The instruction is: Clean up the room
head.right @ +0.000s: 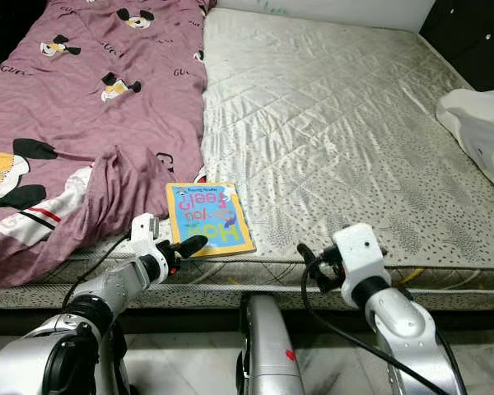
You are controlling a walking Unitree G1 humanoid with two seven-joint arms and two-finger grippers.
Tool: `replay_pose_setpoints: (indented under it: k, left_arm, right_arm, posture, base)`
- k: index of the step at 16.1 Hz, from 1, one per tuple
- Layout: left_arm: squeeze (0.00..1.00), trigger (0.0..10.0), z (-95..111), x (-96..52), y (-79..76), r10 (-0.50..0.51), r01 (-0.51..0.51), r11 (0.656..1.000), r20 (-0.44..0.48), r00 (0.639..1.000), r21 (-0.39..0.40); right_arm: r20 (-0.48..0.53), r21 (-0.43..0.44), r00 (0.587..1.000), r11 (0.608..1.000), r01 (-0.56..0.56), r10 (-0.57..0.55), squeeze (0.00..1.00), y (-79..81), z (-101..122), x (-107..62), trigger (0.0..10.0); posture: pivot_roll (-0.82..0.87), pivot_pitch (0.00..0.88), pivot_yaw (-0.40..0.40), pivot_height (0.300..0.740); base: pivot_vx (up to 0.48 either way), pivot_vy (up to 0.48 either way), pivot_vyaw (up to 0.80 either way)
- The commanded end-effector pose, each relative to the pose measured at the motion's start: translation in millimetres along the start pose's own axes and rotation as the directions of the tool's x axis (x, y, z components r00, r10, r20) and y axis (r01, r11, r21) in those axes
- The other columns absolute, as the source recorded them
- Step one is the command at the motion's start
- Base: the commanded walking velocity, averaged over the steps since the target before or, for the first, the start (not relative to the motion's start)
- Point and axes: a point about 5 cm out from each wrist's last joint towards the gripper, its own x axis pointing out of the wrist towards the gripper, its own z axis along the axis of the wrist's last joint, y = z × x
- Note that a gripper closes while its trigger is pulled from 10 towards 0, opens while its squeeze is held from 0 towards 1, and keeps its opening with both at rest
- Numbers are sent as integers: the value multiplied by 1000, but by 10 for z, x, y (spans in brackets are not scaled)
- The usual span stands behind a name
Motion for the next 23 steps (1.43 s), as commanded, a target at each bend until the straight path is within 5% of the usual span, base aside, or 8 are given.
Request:
replay_pose_setpoints:
  k: [1, 7, 21, 23]
  left_arm:
    - [0, 0, -101, 13, -9, -5, 3, 999, -34, 999, -52]
    - [0, 0, -198, -7, 41, 25, -33, 990, -62, 998, -134]
    - [0, 0, -129, 2, 41, 43, -42, 988, -1, 999, -148]
    - [0, 0, -28, 6, 36, 53, -51, 998, 60, 997, -33]
  right_arm:
    - [-7, -3, 1000, 1000, 12, -12, 0, -38, 6, -19, 10000]
    - [8, -17, 1000, 1000, -8, 8, 0, 46, 18, 33, 10000]
    - [35, -20, 999, 1000, 4, -3, 0, 88, 44, 212, 10000]
    - [47, -21, 999, 1000, 9, -8, 0, 108, 57, 270, 10000]
  posture:
    - [-258, 110, -124, 521]
    - [-247, 102, -114, 521]
    - [-209, 80, -121, 521]
    - [-193, 68, -117, 521]
  base:
    - [0, 0, 0]
    - [0, 0, 0]
    - [0, 0, 0]
    - [0, 0, 0]
